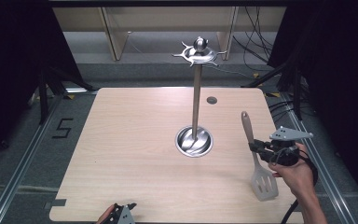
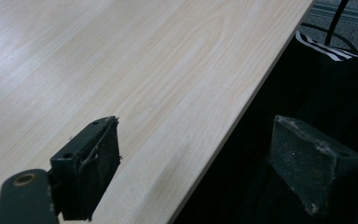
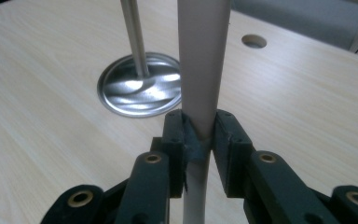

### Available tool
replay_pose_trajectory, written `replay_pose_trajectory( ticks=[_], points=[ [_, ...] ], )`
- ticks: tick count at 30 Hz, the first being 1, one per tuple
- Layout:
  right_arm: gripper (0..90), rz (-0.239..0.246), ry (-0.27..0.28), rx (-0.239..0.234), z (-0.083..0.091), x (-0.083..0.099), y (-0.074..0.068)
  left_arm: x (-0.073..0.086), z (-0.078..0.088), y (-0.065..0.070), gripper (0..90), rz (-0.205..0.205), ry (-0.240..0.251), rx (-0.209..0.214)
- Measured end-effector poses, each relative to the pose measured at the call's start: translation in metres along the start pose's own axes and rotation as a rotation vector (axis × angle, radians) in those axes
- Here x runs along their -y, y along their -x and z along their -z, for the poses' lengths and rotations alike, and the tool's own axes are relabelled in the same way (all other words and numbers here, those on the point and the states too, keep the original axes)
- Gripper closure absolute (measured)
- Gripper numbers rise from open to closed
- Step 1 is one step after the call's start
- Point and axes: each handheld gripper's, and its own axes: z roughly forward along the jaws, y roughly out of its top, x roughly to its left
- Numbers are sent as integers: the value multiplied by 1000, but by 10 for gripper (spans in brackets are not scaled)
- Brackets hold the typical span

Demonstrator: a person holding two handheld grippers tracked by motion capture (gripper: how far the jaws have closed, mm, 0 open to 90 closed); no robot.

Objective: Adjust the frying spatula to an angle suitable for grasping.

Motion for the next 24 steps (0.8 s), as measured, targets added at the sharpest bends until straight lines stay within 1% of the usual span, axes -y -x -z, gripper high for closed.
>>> replay_pose_trajectory(
  ticks=[1, 2, 3, 4, 5, 6, 7, 8, 9, 10, 11, 14, 15, 16, 17, 18, 19, 20, 22, 23, 24],
  points=[
    [761, 0, 0, 0, 0, 0, 0, 0, 0, 0, 155, 0, 0, 0],
    [761, 4, 19, -6, 3, 0, -1, 0, -1, 2, 155, 16, 8, 15],
    [761, 0, 38, -1, 4, -1, -2, -1, -1, 3, 155, 17, 9, 19],
    [762, -3, 44, -11, 6, -1, -3, -1, -2, 3, 155, 15, 8, 15],
    [762, 3, 65, -4, 7, -2, -4, -1, -1, 3, 155, 15, 9, 18],
    [762, 3, 65, -4, 7, -2, -4, -1, -1, 3, 155, 15, 9, 18],
    [762, 10, 76, 3, 8, -2, -5, -1, -1, 3, 155, 15, 9, 12],
    [762, 20, 111, 9, 10, -4, -7, -1, -1, 3, 155, 15, 11, 18],
    [762, 16, 127, -1, 10, -5, -8, 0, -1, 2, 155, 13, 9, 9],
    [762, 16, 127, -1, 10, -5, -8, 0, -1, 2, 155, 13, 9, 9],
    [762, 25, 159, -5, 12, -7, -10, -1, 0, 2, 155, 8, 10, 6],
    [762, 29, 173, -19, 13, -10, -11, -1, -1, 3, 155, 13, 8, 17],
    [762, 14, 197, -24, 14, -13, -14, -1, -1, 3, 155, 2, 6, 12],
    [762, 14, 197, -24, 14, -13, -14, -1, -1, 3, 155, 2, 6, 12],
    [762, 32, 227, -33, 13, -16, -16, -1, -1, 4, 155, 4, 5, 12],
    [762, 32, 227, -33, 13, -16, -16, -1, -2, 3, 155, -1, -5, 17],
    [762, 40, 252, -34, 14, -21, -16, -1, -2, 4, 155, 8, 3, 20],
    [762, 41, 260, -46, 14, -24, -17, -1, -2, 4, 155, 8, 3, 20],
    [762, 35, 269, -39, 14, -26, -19, -1, -1, 5, 155, 2, 6, 14],
    [762, 30, 292, -40, 12, -31, -22, -1, -1, 4, 155, 2, 6, 12],
    [762, 30, 292, -40, 12, -31, -22, -1, -1, 4, 155, 2, 6, 12]
  ],
)
